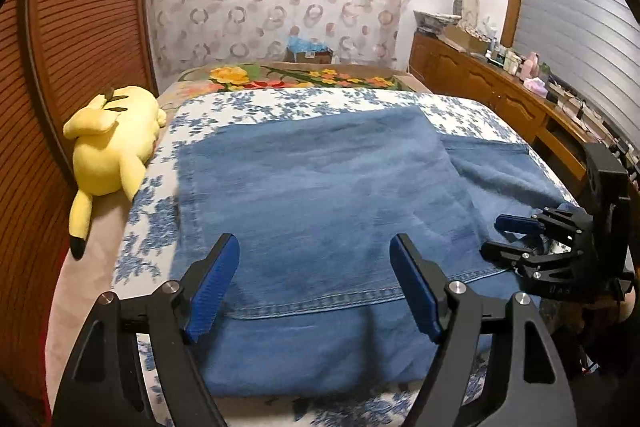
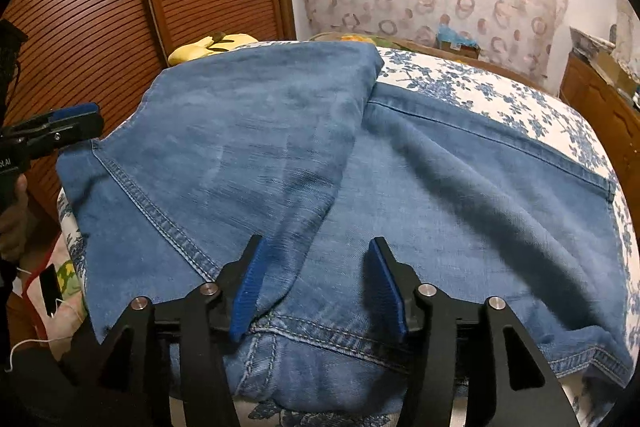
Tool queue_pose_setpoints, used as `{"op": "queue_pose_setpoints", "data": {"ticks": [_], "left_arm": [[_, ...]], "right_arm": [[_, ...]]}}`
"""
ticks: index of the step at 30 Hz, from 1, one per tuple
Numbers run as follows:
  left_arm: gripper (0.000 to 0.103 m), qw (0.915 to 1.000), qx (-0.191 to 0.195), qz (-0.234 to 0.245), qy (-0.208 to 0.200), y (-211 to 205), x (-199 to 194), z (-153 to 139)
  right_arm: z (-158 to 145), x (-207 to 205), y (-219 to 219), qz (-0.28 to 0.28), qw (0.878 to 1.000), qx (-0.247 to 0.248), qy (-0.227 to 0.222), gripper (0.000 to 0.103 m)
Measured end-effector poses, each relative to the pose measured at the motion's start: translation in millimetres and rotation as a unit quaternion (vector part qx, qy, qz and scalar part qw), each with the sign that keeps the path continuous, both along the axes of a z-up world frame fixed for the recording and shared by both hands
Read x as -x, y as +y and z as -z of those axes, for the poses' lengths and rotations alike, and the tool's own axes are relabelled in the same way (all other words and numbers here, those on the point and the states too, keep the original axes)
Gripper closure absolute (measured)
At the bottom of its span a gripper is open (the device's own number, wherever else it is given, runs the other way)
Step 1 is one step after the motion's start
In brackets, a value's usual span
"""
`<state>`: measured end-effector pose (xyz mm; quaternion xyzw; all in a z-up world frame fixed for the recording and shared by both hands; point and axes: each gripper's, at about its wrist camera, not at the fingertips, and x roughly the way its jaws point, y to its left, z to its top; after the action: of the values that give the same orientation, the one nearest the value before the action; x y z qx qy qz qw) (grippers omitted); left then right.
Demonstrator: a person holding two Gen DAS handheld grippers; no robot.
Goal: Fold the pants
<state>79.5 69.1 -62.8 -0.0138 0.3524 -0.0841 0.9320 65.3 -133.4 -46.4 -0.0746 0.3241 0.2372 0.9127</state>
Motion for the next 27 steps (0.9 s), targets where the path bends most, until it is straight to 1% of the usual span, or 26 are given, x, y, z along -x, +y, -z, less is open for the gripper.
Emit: {"op": "queue_pose_setpoints", "data": {"ticks": [4, 9, 12, 14, 18, 22, 27], "left_arm": [[0.025, 1.0, -0.001, 0.009, -0.002, -12.0, -3.8, 0.4], [0.025, 0.9998, -0.004, 0.021, -0.002, -24.3, -7.8, 0.3], [0.025, 0.9996, -0.004, 0.026, -0.002, -30.1, -8.3, 0.5], [0.025, 0.9995, -0.005, 0.03, -0.001, -34.4, -9.0, 0.2], [0.025, 0.9992, -0.005, 0.04, 0.001, -43.9, -9.1, 2.3], [0.025, 0.9986, -0.004, 0.052, 0.006, -55.7, -10.0, 6.4], [0.025, 0.9978, -0.006, 0.065, 0.014, -68.1, -10.8, 12.3]], "right_arm": [[0.6, 3.6, 1.2, 0.001, 1.0, 0.001, -0.008, 0.046], [0.3, 6.2, -1.0, 0.002, 1.0, -0.003, -0.007, 0.046], [-0.7, 8.5, -8.4, 0.007, 1.0, -0.019, 0.003, 0.046], [-5.0, 13.3, -18.1, 0.012, 1.0, -0.026, -0.004, 0.046], [-14.7, 26.9, -49.5, 0.039, 0.998, -0.034, -0.022, 0.046], [-18.2, 40.1, -93.0, 0.083, 0.995, -0.039, -0.032, 0.046], [-16.1, 57.2, -153.3, 0.147, 0.987, -0.042, -0.04, 0.046]]}}
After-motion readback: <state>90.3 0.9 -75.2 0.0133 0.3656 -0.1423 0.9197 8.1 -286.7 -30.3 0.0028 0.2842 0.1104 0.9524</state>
